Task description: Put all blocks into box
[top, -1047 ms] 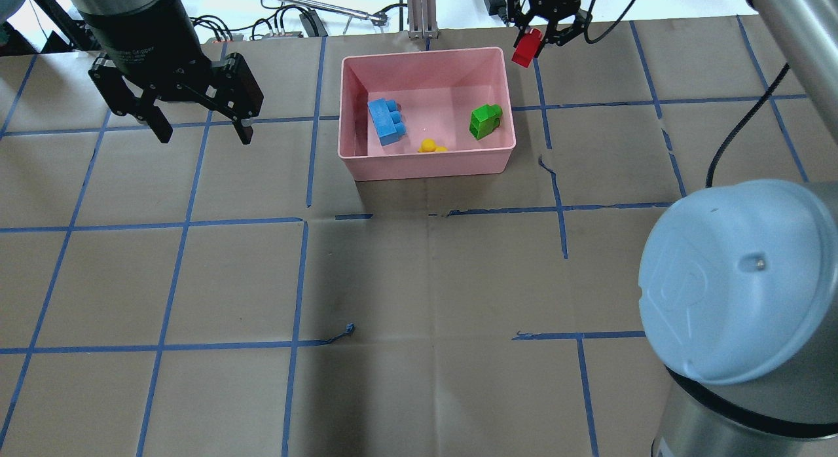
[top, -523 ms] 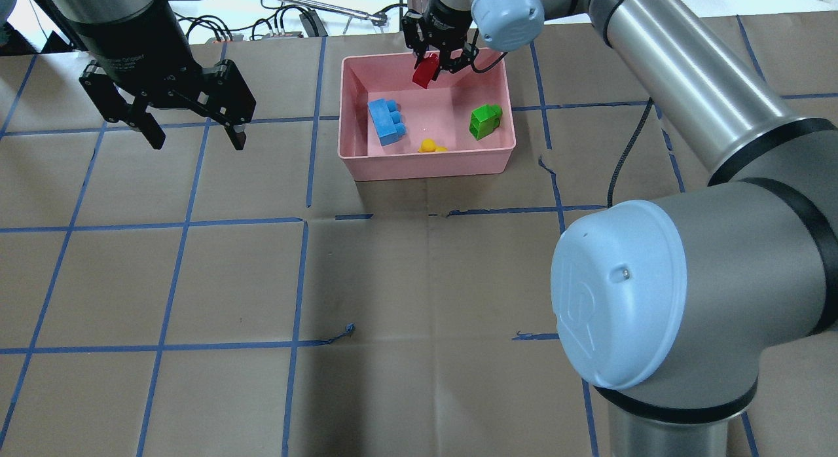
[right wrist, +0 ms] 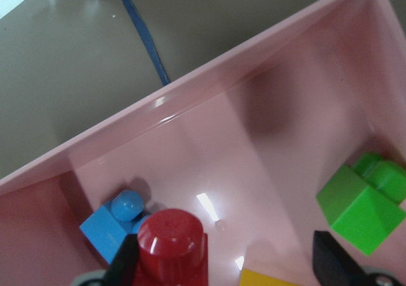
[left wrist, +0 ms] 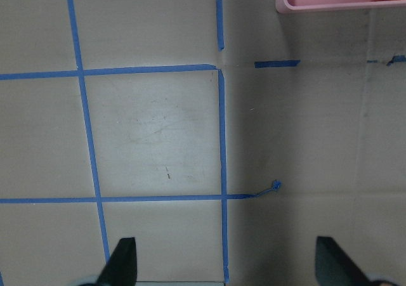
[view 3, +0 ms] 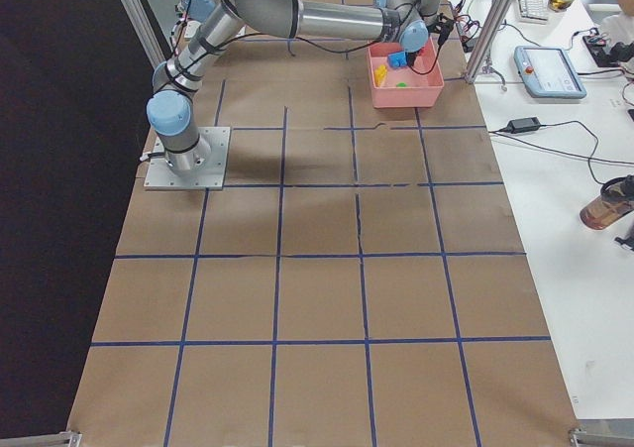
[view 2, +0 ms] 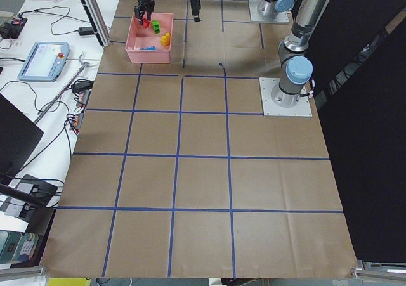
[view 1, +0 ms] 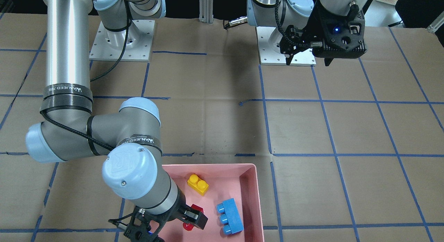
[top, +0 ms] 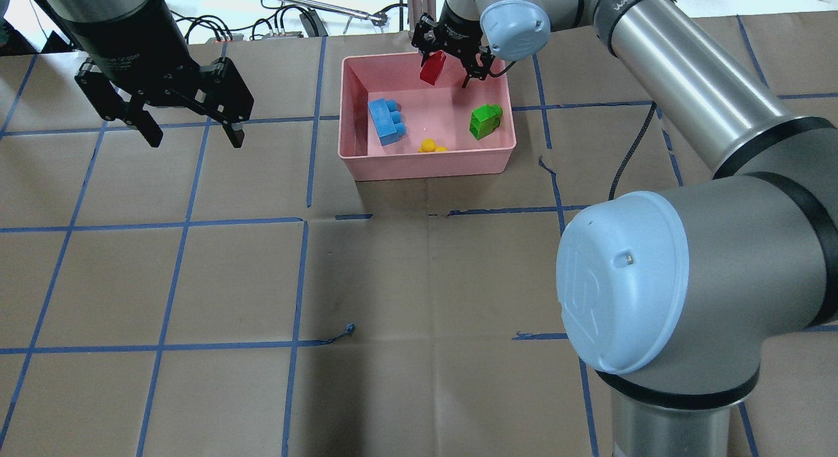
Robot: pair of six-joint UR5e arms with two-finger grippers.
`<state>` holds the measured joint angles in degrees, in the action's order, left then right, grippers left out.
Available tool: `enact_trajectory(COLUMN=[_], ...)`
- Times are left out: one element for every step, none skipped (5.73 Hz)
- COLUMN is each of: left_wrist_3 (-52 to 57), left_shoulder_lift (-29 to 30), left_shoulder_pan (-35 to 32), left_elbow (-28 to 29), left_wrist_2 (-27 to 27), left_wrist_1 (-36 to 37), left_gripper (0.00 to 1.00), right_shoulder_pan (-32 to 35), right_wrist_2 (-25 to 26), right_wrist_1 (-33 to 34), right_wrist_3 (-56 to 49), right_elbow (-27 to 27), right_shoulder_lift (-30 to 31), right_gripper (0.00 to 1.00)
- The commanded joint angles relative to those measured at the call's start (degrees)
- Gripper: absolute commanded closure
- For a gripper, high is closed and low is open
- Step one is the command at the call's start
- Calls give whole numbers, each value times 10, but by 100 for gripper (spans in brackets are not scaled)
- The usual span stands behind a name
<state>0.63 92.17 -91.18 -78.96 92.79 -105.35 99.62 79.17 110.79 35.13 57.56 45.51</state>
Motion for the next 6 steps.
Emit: enact_trajectory(left_wrist_3=[0,1,1,1,2,6], left_shoulder_lift=[-4,-33,-38,-50,-65,-60], left_shoulder_pan=[-2,-2,-1,0,1,2], left_elbow=[2,1,6,17,26,27], left_wrist_2=[3,15,39,47,62,54], left_wrist_1=[-1,-60,-75,-74,-72,-55], left_gripper=[0,0,0,0,0,0], right_shoulder_pan=[-15,-14,-16,-18,-30,-45], right_wrist_2=[5,5,5,17,79,131], right_wrist_1=[-24,-24,-24,-77,-150,-192], right_wrist_3=[-48,-47,-58,-108,-153,-207], right_elbow=[14,36,47,53,58,76], right_shoulder_lift=[13,15,36,68,105,151], right_gripper=[1,1,1,1,1,1])
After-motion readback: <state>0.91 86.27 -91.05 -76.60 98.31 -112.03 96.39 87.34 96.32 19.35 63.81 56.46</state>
